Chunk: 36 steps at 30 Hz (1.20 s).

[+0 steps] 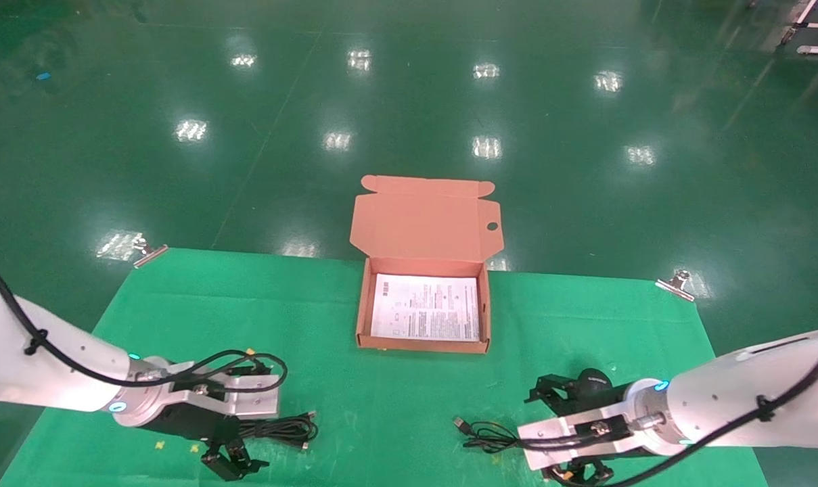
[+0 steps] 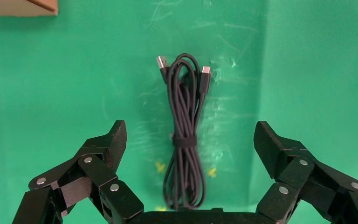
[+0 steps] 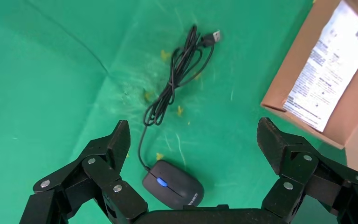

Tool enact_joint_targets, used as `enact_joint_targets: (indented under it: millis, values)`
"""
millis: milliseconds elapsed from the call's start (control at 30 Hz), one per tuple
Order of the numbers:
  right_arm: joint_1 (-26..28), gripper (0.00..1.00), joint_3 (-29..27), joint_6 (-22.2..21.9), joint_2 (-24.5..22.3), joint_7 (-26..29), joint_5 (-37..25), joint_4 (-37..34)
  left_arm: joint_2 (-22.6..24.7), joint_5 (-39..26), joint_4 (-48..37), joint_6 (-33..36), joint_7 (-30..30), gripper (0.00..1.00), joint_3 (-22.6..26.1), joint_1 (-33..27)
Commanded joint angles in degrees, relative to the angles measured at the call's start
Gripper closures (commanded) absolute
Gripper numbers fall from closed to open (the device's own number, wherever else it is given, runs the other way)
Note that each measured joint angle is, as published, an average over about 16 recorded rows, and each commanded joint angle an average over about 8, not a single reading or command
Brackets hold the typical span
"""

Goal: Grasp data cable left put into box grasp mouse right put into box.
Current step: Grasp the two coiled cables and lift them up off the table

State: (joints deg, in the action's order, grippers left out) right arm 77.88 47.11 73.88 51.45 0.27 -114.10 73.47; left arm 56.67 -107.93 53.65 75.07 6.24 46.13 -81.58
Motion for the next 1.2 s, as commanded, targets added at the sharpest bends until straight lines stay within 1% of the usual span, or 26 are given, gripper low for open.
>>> enact_joint_targets:
  millis: [33, 233, 467, 500, 533, 733, 767, 800, 900, 1200]
  values:
    - [-0.9, 0.00, 0.2, -1.0, 0.7, 1.8, -1.1, -0.6, 0.8, -0.6, -1.8, -1.2, 0.4, 0.00, 0.1, 0.3]
    - [-1.0, 0.00, 0.3, -2.7, 4.5, 2.6, -0.6, -9.4, 3.0, 0.6, -10.4, -3.6, -1.2, 0.00, -0.6, 0.2]
    - [-0.4, 0.00, 1.0, -5.6, 8.9, -0.6, -1.2, -19.7, 5.8, 1.3, -20.2, -6.1, -5.1, 0.00, -1.1, -0.7]
    - [-0.4, 0.00, 1.1, -6.2, 9.4, -1.2, -1.4, -21.0, 6.2, 1.4, -21.5, -6.5, -5.8, 0.06, -1.2, -0.8]
    - [-0.4, 0.08, 1.2, -6.9, 9.9, -1.8, -1.6, -22.2, 6.5, 1.5, -22.8, -7.0, -6.4, 0.19, -1.2, -1.0]
    - [-0.3, 0.83, 0.9, -10.7, 11.4, -3.9, -2.1, -27.8, 8.4, 1.7, -28.8, -9.1, -9.1, 0.94, -1.5, -2.0]
    - [-0.3, 0.95, 0.8, -11.1, 11.5, -4.0, -2.1, -28.3, 8.5, 1.7, -29.3, -9.3, -9.3, 1.00, -1.5, -2.1]
    - [-0.3, 1.00, 0.7, -11.4, 11.6, -4.1, -2.0, -28.6, 8.6, 1.7, -29.6, -9.4, -9.4, 1.00, -1.5, -2.2]
    - [-0.3, 1.00, 0.6, -11.7, 11.6, -4.2, -2.0, -28.9, 8.7, 1.7, -30.0, -9.5, -9.5, 1.00, -1.6, -2.3]
    - [-0.3, 1.00, 0.7, -10.9, 11.4, -3.9, -1.9, -27.9, 8.4, 1.7, -28.9, -9.2, -9.1, 1.00, -1.5, -2.1]
